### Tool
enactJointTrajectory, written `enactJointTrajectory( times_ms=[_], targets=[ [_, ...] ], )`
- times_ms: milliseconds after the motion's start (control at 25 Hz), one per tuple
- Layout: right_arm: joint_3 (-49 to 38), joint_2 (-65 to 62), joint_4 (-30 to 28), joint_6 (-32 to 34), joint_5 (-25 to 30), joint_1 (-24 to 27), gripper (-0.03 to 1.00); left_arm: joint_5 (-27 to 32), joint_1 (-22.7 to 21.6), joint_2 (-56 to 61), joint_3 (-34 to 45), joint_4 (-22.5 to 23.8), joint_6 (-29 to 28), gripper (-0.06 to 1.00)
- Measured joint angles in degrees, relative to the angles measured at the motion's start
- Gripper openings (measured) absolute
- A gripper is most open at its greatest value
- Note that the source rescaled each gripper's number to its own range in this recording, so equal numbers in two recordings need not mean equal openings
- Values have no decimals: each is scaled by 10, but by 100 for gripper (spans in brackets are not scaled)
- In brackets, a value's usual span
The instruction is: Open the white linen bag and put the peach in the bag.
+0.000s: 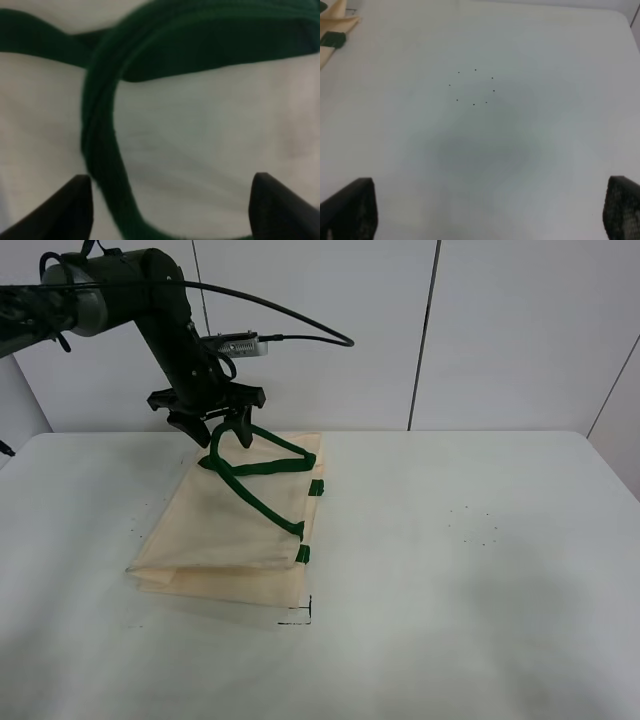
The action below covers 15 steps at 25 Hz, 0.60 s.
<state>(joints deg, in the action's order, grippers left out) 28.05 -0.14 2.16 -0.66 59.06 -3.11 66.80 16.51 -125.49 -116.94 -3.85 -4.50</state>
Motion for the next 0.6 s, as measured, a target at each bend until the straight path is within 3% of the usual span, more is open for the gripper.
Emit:
enactJointTrajectory(
  times_ms=[200, 400, 600],
  targets=[
    [0, 0, 0, 0, 0, 0, 100, 7, -7, 0, 0, 67, -18, 95],
    [0, 0, -1, 0, 0, 0, 100, 7, -49, 0, 0, 71, -19, 95],
    [0, 0, -1, 0, 0, 0, 100, 7, -123, 0, 0, 75, -5, 95]
  ],
)
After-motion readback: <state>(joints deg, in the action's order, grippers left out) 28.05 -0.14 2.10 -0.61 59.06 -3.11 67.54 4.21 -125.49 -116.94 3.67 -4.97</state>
